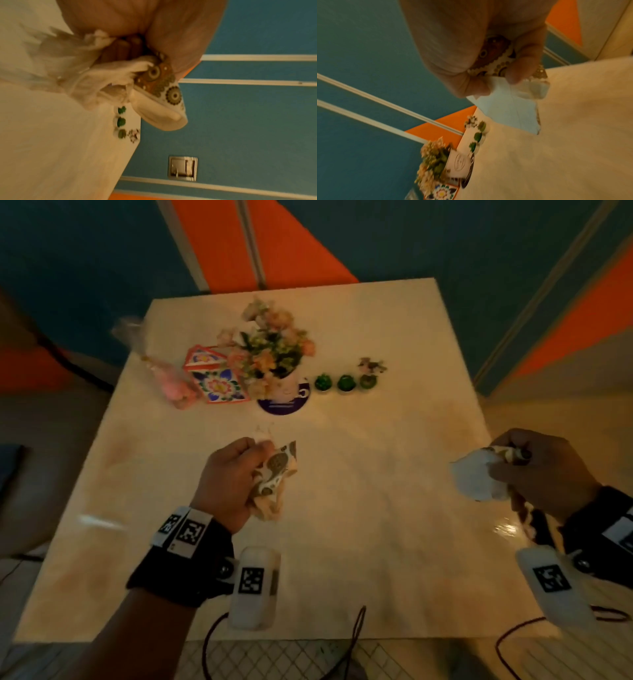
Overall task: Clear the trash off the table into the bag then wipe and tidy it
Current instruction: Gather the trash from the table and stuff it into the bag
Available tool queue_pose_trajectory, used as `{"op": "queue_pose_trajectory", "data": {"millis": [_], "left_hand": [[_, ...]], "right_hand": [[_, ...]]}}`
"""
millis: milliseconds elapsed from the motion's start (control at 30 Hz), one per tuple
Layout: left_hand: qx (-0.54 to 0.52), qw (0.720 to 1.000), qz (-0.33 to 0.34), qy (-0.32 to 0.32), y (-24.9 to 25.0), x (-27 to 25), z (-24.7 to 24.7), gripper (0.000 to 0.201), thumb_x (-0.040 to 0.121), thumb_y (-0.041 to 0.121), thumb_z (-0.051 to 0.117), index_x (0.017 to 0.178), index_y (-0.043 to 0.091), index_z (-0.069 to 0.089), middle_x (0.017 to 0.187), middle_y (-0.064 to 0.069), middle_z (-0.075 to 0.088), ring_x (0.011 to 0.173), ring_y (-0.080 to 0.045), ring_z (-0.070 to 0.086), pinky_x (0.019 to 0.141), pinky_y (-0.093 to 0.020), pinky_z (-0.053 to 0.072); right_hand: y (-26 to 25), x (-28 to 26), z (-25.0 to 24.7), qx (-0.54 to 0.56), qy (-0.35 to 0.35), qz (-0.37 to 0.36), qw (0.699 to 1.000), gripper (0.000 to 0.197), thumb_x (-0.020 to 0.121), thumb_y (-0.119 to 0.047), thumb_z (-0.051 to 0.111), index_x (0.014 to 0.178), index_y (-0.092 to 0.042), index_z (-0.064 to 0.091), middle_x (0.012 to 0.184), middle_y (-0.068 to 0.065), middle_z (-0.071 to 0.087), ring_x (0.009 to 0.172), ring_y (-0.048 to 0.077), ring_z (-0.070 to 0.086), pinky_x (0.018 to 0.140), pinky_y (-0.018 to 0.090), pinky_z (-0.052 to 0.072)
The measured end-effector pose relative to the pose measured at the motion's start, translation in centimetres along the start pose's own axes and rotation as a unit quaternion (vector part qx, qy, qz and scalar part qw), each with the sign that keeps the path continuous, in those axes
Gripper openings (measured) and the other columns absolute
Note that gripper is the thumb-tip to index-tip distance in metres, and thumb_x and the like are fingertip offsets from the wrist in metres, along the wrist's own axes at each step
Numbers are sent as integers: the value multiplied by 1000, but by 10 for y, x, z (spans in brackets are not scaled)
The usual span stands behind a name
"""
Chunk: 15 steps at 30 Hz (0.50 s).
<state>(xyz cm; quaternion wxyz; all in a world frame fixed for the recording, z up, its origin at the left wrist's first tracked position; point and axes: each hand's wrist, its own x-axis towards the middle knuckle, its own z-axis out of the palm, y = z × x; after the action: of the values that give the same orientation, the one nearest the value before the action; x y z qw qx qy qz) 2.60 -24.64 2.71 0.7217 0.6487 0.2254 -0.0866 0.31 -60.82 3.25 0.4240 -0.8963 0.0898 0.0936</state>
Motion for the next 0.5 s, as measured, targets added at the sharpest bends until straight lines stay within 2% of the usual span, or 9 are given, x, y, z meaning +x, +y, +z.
{"op": "queue_pose_trajectory", "data": {"millis": [33,100,167,200,233,300,367,467,500], "left_hand": [[10,1000,1,-14,1,1,19,27,89,12,59,62,13,59,59,-8,59,48,-17,52,49,-24,43],[27,998,6,-48,5,1,62,27,90,14,59,63,13,58,57,-6,59,46,-16,52,48,-23,42],[41,995,18,-85,8,-1,109,29,90,15,59,61,14,57,56,-4,58,47,-16,52,51,-24,42],[51,993,26,-103,8,-3,133,32,90,16,59,58,15,56,56,-4,56,48,-17,52,52,-24,42],[66,990,35,-120,8,-5,159,35,91,17,59,56,17,55,56,-4,55,49,-17,52,53,-25,42],[97,982,55,-152,4,-9,214,33,91,19,59,58,17,54,55,-2,55,49,-15,53,52,-23,43],[120,975,59,-178,-5,-12,268,31,91,22,59,60,17,55,55,0,58,52,-13,57,53,-25,47],[184,958,52,-216,-33,-9,349,27,85,34,62,64,18,60,67,-8,62,64,-23,61,61,-44,50],[218,948,50,-227,-48,-6,372,24,82,39,62,67,20,63,72,-10,64,68,-26,62,65,-50,52]], "right_hand": [[13,-6,-12,5,7,17,1000,18,88,0,62,82,-16,58,76,26,57,60,42,58,58,48,52],[39,-17,-35,29,22,46,998,16,87,-5,64,83,-20,59,74,25,57,59,43,58,60,55,52],[64,-28,-57,54,37,77,995,10,80,-26,71,80,-28,61,70,22,55,56,42,54,58,56,50],[79,-31,-68,63,38,88,993,14,74,-37,71,80,-28,62,71,23,55,56,42,53,58,55,50],[96,-34,-77,66,33,100,992,18,75,-37,71,83,-24,62,72,25,54,56,41,53,58,55,50],[133,-35,-94,55,14,108,992,7,87,-10,66,90,-10,61,72,25,56,57,35,55,61,55,50],[171,-31,-107,24,-10,117,993,10,88,1,63,92,-7,59,70,18,59,52,24,57,62,51,52],[225,-21,-115,19,-55,159,986,18,87,1,63,93,-13,53,68,16,57,39,16,54,46,33,51],[240,-18,-115,26,-64,174,982,20,86,1,63,94,-13,50,71,16,56,40,17,56,43,30,51]]}}
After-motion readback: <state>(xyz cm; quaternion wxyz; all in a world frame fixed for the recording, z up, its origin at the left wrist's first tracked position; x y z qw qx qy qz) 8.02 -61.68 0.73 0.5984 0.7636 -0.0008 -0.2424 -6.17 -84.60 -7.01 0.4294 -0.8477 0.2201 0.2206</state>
